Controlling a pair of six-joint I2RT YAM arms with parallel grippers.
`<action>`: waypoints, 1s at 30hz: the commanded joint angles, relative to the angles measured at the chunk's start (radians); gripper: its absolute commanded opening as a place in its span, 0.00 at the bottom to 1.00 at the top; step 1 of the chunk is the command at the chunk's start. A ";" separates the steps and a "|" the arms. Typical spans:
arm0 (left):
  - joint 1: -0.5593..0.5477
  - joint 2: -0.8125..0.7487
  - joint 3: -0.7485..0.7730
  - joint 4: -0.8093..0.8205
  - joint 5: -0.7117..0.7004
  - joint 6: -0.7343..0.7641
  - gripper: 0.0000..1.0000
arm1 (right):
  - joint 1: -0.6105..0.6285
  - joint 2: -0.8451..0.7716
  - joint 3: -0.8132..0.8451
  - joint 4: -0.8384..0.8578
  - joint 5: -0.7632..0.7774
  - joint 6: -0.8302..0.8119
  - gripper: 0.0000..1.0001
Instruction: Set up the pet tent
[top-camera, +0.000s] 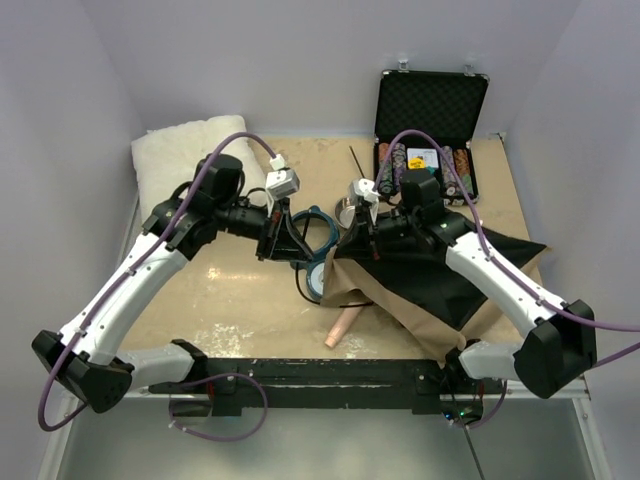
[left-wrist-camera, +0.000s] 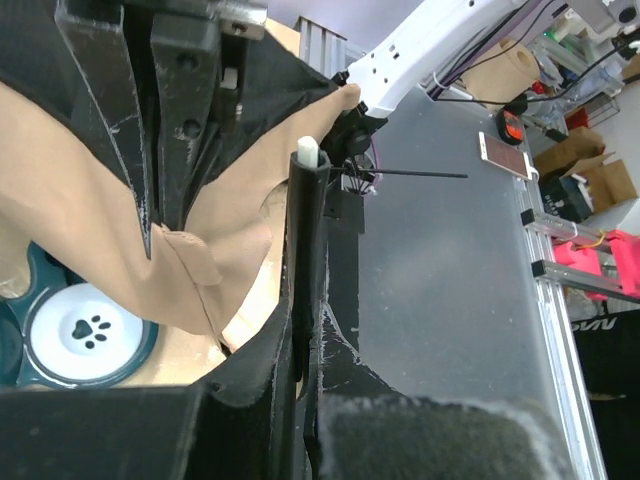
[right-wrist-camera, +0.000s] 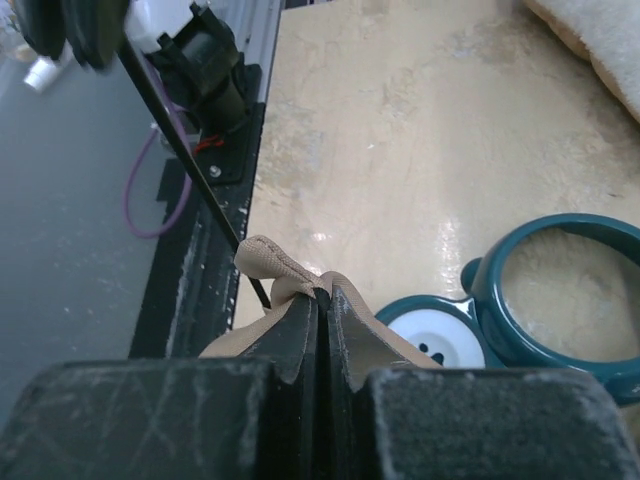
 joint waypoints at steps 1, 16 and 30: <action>-0.006 0.017 -0.105 -0.092 0.016 -0.131 0.00 | 0.010 -0.041 0.025 0.319 -0.057 0.254 0.00; -0.022 0.038 -0.242 -0.141 0.024 -0.031 0.00 | 0.029 -0.090 -0.032 0.798 0.071 0.768 0.00; -0.032 0.058 -0.325 -0.132 0.042 -0.019 0.00 | 0.023 -0.058 0.054 0.917 0.188 0.902 0.00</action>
